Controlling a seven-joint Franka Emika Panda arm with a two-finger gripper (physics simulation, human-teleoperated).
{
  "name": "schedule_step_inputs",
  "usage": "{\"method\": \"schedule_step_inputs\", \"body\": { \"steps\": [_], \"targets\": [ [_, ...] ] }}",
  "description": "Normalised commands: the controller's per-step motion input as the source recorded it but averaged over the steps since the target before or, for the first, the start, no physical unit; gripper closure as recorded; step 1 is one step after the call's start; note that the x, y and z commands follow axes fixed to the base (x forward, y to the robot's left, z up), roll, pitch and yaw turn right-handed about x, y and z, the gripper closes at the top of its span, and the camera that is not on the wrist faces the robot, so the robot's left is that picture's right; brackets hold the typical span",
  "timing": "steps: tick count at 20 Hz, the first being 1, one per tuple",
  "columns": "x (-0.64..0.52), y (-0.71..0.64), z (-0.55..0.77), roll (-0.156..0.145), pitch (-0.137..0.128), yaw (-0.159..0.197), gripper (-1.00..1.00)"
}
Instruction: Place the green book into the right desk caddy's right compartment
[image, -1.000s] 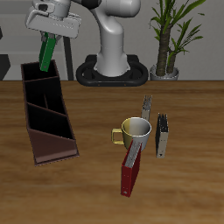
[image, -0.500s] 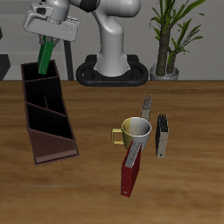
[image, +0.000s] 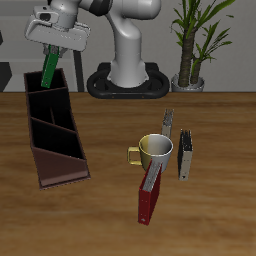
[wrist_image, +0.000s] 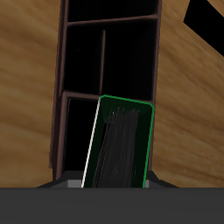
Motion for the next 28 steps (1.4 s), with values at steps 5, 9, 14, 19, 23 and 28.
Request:
{"method": "schedule_step_inputs", "body": {
  "steps": [5, 9, 14, 19, 23, 28],
  "targets": [
    [0.01, 0.07, -0.05, 0.01, 0.01, -0.006, 1.0],
    [-0.05, -0.01, -0.03, 0.005, -0.001, -0.012, 1.0],
    [0.05, -0.01, 0.08, -0.003, -0.017, -0.004, 1.0],
    [0.01, -0.01, 0.05, -0.003, -0.027, -0.007, 1.0],
    [0.06, 0.03, -0.04, 0.011, 0.0, -0.006, 1.0],
    [0.1, 0.0, -0.12, 0.006, 0.022, -0.022, 1.0]
  ]
}}
